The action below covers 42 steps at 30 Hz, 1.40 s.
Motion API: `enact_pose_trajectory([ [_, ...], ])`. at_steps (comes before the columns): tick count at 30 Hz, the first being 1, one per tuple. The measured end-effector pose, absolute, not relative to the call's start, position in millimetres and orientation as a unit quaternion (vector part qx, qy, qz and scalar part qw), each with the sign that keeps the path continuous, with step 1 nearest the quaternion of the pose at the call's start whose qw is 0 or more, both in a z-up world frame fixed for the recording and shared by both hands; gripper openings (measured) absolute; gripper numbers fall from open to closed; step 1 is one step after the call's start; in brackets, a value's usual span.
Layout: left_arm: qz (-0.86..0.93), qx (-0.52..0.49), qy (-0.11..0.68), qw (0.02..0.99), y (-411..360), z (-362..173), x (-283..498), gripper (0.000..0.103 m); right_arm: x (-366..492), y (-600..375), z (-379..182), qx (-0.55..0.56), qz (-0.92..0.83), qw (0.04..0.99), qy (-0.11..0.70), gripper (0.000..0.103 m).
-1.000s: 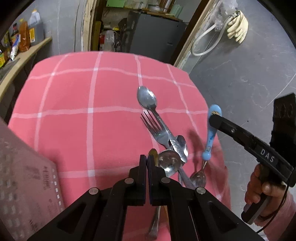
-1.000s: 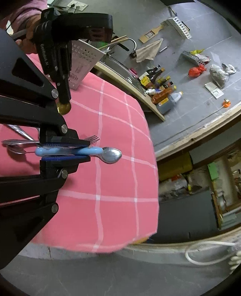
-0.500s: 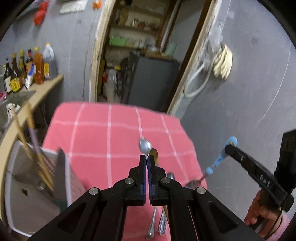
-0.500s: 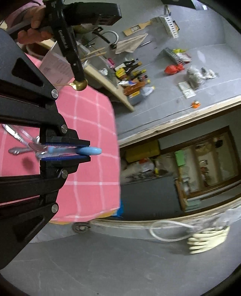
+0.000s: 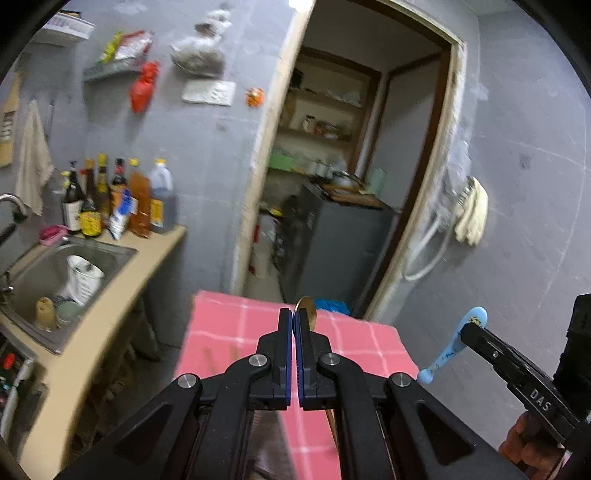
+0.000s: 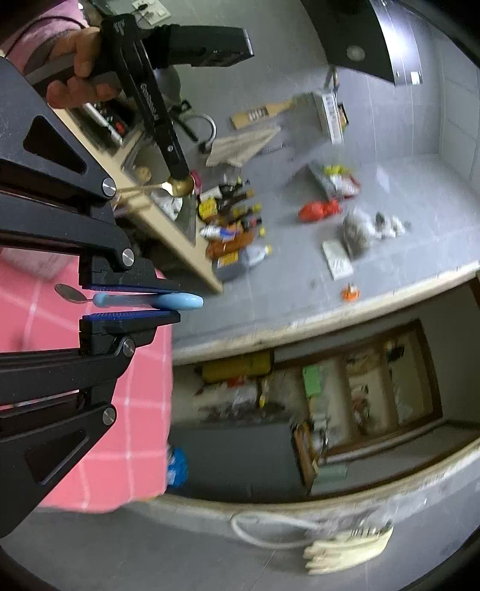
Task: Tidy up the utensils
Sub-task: 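Carry the blue spoon with the right tool while the left tool grasps the gold spoon, then open the right tool over the caddy dropping the blue spoon while the left tool drops the gold spoon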
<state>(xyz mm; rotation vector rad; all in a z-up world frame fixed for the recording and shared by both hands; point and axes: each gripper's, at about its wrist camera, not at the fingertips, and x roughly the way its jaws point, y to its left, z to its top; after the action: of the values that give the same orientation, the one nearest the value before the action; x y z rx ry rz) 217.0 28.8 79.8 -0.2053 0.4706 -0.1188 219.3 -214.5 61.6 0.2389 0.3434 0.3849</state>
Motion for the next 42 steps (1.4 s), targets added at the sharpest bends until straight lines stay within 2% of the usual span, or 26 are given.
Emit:
enact_pose_trajectory([
  [8,-0.017,-0.096,0.213,0.972,62,81,208,0.002,220,-153,63,0.085,0.247,0.949,0.175,0.008],
  [21,0.005,-0.039,0.183,0.982,56,52,190,0.002,210,-116,24,0.044,0.267,0.933,0.236,0.008],
  [42,-0.017,-0.066,0.236,0.969,68,20,188,0.002,218,-106,-5,0.067,0.270,0.919,0.280,0.008],
])
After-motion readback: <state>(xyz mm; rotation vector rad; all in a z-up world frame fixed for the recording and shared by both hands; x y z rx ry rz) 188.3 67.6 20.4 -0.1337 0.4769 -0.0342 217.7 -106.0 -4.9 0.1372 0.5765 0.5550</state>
